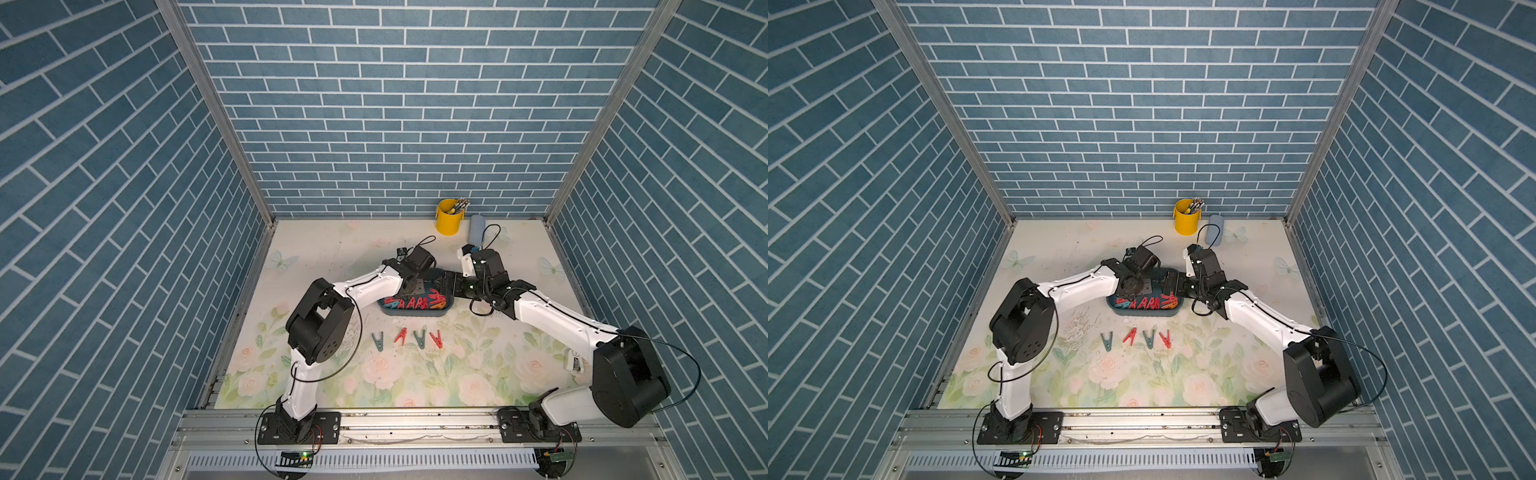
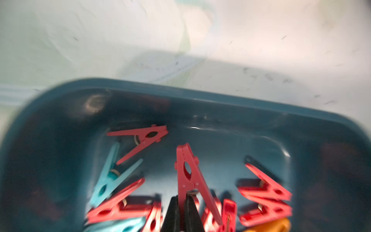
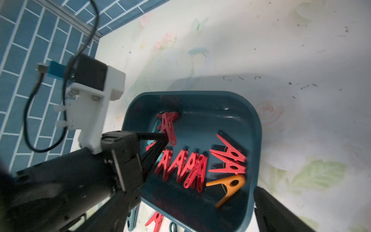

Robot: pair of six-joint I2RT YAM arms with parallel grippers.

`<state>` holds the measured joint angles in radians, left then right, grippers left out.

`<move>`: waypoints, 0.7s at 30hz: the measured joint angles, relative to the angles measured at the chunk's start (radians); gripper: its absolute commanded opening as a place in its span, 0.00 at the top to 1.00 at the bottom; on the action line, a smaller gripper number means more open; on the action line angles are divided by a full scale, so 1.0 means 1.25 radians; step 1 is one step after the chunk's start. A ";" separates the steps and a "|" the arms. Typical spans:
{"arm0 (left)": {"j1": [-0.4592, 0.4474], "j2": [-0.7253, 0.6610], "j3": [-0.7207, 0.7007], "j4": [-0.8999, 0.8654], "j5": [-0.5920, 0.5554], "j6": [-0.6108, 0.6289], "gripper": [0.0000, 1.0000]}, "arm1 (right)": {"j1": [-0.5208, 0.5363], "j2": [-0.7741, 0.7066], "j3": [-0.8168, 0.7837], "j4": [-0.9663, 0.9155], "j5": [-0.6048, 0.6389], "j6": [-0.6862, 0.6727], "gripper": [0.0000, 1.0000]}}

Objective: Take the clothespins out of the storage box
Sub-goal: Pick up the clothespin from the storage box.

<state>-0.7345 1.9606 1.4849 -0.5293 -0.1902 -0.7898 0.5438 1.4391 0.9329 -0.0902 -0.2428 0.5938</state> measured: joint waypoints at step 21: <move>0.006 -0.402 -0.426 -0.070 -0.112 -0.061 0.97 | 0.099 0.092 0.027 0.103 -0.061 0.001 0.01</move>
<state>-0.7273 1.4578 0.9520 -0.6167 -0.3298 -0.8658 0.6670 1.5547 0.9661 0.0383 -0.3195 0.5953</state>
